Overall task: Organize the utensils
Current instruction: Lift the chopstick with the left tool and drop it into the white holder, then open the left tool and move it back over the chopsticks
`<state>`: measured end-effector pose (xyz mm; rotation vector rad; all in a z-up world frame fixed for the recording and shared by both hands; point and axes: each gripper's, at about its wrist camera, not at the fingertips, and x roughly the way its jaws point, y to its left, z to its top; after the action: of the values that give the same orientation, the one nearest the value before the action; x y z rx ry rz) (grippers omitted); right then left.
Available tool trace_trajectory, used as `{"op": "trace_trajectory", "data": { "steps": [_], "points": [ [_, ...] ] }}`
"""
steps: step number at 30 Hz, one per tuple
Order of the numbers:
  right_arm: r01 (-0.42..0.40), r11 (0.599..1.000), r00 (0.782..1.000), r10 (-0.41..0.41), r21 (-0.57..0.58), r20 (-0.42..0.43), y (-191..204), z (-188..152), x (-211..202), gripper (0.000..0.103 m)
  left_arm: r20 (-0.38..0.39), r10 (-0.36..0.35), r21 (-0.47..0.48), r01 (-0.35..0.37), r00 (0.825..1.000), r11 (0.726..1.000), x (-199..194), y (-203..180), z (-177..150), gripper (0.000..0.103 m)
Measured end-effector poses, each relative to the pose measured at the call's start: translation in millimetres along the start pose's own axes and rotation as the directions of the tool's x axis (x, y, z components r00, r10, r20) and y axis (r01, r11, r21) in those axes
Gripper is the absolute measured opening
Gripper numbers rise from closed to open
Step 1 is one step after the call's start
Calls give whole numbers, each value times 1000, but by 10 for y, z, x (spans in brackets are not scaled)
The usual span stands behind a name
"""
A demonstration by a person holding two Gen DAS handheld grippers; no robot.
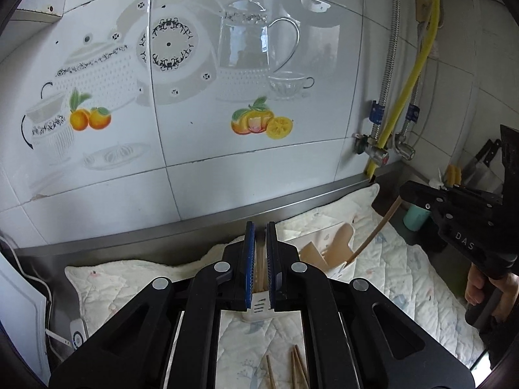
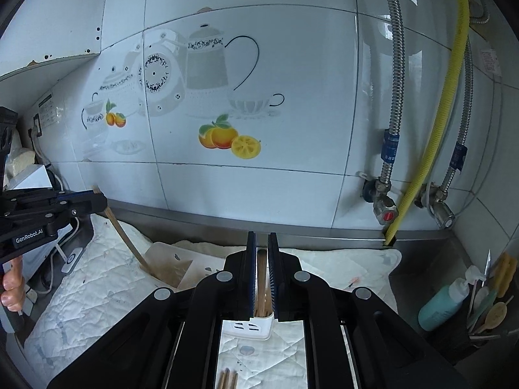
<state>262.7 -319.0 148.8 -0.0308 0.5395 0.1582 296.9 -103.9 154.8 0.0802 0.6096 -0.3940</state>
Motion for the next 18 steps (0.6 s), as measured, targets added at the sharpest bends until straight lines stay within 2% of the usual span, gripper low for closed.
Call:
{"op": "trace_trajectory", "data": {
  "steps": [4,8,16,18],
  "points": [
    [12,1000,1000,-12,-14,16,14,-3,-103,19,9,-13,-5,13,1000,1000,-50,-24,-5,8],
    [21,999,999,-20,-24,32,33,-18,-321,20,37,-22,13,22,999,1000,-254,-88,-29,9],
    [13,999,997,-10,-51,72,183,-228,-953,26,81,-22,20,21,996,1000,-783,-156,-286,31],
    [8,998,997,-2,-68,78,267,-325,-1120,30,87,-21,18,20,996,1000,-914,-160,-396,37]
  ]
}}
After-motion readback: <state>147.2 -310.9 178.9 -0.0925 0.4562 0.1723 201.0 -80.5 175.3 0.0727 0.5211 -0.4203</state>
